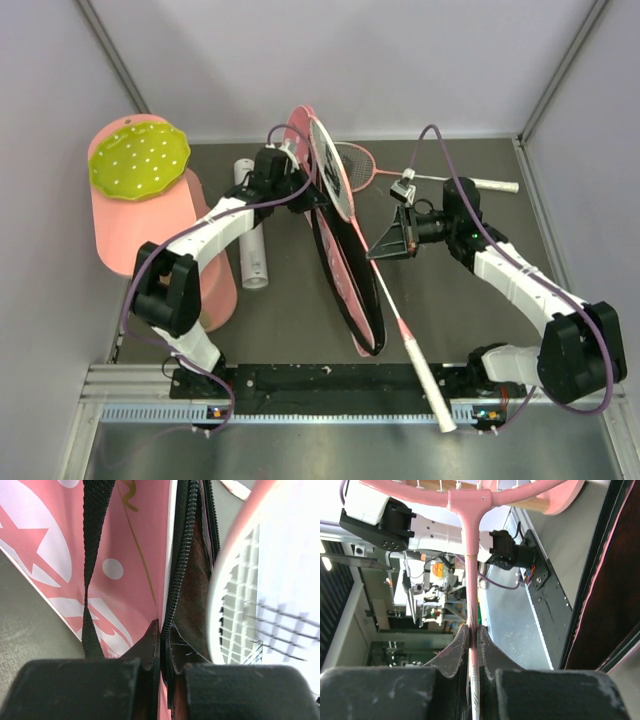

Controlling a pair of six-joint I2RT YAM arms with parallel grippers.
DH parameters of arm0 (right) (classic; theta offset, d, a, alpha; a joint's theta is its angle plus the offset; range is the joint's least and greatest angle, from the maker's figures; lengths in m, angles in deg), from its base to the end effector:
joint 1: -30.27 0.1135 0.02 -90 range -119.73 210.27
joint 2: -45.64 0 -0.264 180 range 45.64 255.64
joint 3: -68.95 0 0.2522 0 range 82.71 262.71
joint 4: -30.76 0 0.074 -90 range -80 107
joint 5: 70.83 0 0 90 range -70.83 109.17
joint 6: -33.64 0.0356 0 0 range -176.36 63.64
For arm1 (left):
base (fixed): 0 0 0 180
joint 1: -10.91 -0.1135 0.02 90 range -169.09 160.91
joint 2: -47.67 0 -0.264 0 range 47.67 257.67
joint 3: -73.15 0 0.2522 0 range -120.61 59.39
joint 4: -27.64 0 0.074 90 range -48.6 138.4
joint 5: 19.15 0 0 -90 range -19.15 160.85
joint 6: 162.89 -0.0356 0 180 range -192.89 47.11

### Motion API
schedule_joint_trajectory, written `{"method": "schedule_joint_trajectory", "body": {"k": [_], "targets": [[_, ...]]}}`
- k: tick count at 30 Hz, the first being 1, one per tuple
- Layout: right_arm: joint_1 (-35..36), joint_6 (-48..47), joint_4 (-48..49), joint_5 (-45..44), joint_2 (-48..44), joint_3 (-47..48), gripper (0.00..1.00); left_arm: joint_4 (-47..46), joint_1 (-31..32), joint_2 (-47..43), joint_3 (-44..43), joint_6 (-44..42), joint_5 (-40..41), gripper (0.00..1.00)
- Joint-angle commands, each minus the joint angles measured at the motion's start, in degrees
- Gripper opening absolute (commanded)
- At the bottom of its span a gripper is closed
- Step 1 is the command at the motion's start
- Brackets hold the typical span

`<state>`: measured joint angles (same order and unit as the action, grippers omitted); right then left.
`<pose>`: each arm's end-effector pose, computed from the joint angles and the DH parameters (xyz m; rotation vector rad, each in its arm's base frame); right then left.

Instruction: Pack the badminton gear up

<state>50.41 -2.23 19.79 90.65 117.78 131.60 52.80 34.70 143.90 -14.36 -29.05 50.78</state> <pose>0.2397 0.1239 0.2934 -0.3701 2.1992 1.9807 0.3493 -0.1673 0.2778 -0.1873 2.3101 -1.0238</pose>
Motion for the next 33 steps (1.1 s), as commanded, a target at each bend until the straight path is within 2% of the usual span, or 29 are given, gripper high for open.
{"method": "schedule_joint_trajectory", "body": {"k": [1,3,8,14,19,26,33], "targets": [[0.3,4.6,4.2,2.7,-3.0,-1.4,0.0,-5.6,-0.7,-0.6,0.0,1.1,-1.5,0.0],[0.3,6.5,5.2,1.9,-3.0,-2.4,0.0,-6.1,-0.7,-0.9,0.6,1.5,-1.9,0.0],[0.2,1.3,-4.3,-2.2,-0.6,-1.6,0.0,-7.6,-0.7,-1.7,2.7,2.2,-2.5,0.0],[1.7,-0.2,-8.4,-3.8,2.9,-1.2,0.0,-11.0,-0.7,-3.6,6.3,3.4,-3.4,0.0],[2.2,1.5,-6.9,-5.0,4.5,-3.0,0.0,-13.0,-0.7,-4.5,7.7,4.0,-3.8,0.0],[2.2,7.5,0.5,-5.7,9.2,-3.0,0.0,-13.9,-0.7,-6.5,9.0,4.0,-4.7,0.0],[3.7,10.1,2.8,-7.9,15.9,3.3,0.0,-16.0,-0.7,-8.0,11.5,4.2,-6.7,0.0]]}}
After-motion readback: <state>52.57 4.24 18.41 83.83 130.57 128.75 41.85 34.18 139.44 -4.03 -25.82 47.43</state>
